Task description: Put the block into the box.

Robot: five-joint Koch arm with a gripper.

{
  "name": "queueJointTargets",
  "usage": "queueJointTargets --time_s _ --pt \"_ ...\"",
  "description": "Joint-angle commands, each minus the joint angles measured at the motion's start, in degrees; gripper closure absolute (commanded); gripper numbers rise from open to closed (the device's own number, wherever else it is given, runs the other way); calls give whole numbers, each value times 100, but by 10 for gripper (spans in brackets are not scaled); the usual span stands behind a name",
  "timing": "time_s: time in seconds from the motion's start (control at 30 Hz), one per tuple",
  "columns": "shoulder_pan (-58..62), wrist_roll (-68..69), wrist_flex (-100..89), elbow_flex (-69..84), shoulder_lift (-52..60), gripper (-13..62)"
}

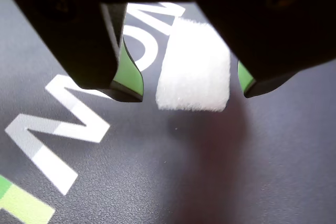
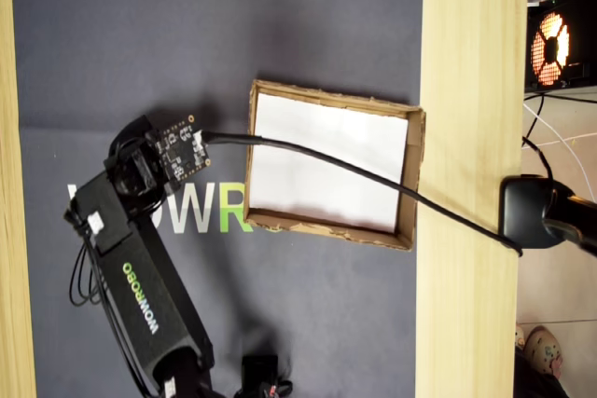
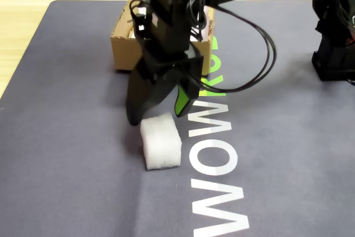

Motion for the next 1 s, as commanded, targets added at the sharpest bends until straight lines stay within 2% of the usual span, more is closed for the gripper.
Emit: queueJointTargets --time_s 0.0,0.23,0.33,0.4,0.53,0.57,0.67,0.73,0.77,0.83,0.87,0.9,0.97 --pt "-97 -62 79 -220 9 145" --pt "-246 -721 70 -1081 -712 159" --pt "-237 -976 79 -1890 -1169 182" --pt "-237 -1011 79 -2487 -1468 224" --pt "-246 -1020 202 -3032 -1670 392" --pt "-246 -1037 202 -3059 -1652 414" --pt "-281 -1081 202 -3340 -1687 415" --pt "-281 -1011 202 -3428 -1652 460" --pt "-281 -1002 202 -3516 -1652 458" --pt "-264 -1028 272 -3489 -1600 367" --pt "-308 -1072 369 -3480 -1494 270" --pt "-352 -1151 396 -3498 -1055 136" --pt "-422 -896 396 -3480 -659 142"
